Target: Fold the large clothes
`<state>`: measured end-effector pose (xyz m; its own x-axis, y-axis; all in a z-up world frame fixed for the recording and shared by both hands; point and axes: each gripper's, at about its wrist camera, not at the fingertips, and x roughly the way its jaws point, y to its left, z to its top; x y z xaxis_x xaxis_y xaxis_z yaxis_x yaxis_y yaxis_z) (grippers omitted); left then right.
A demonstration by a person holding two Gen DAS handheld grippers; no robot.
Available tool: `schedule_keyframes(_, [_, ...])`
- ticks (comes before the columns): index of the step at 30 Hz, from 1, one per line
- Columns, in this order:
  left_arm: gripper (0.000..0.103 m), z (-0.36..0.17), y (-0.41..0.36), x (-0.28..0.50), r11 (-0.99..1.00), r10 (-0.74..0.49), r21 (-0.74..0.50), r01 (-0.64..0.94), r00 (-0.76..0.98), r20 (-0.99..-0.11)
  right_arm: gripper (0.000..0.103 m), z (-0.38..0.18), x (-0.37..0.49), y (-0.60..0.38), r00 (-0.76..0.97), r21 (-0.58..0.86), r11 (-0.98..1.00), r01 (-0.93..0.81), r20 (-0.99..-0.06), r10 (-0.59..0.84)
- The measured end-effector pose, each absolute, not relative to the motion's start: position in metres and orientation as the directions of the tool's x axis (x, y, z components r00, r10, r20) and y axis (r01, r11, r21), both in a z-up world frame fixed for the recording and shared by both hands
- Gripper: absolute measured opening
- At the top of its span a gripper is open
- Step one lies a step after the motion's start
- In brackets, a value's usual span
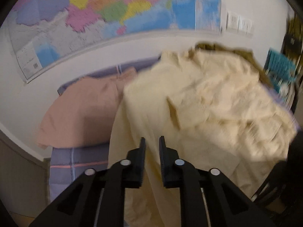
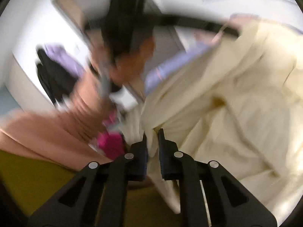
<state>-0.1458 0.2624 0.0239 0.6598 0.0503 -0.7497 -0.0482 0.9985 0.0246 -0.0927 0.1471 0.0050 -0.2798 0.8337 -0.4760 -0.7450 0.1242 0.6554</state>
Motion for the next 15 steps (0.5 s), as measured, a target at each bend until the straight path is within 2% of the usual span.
schedule_keyframes(1, [0.027,0.037,0.267,-0.148,0.999,0.023,-0.012,-0.046,0.688,-0.725,0.005,0.025,-0.082,0.134,-0.279,0.674,0.086,-0.734,-0.414,0.867])
schedule_keyframes(3, [0.032,0.065,0.275,-0.157,0.998,0.022,-0.029,-0.055,0.76,-0.649,0.005,0.062,-0.065,0.113,-0.219,0.661,0.079,-0.746,-0.357,0.908])
schedule_keyframes(5, [0.044,0.095,0.283,-0.166,0.996,0.051,-0.035,-0.086,0.824,-0.565,0.005,0.094,-0.044,0.097,-0.126,0.598,0.137,-0.79,-0.376,0.918])
schedule_keyframes(8, [0.049,0.112,0.287,-0.173,0.994,0.084,-0.023,-0.111,0.859,-0.506,0.005,0.111,-0.015,0.089,-0.03,0.558,0.237,-0.795,-0.426,0.904])
schedule_keyframes(11, [0.051,0.106,0.284,-0.171,0.996,0.07,-0.019,-0.093,0.852,-0.518,0.008,0.111,0.019,0.056,0.032,0.53,0.34,-0.777,-0.506,0.862])
schedule_keyframes(14, [0.052,0.071,0.277,-0.157,0.996,0.08,0.027,-0.08,0.8,-0.594,0.017,0.087,0.042,0.026,0.119,0.451,0.495,-0.742,-0.639,0.76])
schedule_keyframes(15, [0.052,0.059,0.278,-0.153,0.997,0.072,0.025,-0.072,0.78,-0.621,0.02,0.076,0.047,0.016,0.119,0.467,0.516,-0.717,-0.649,0.752])
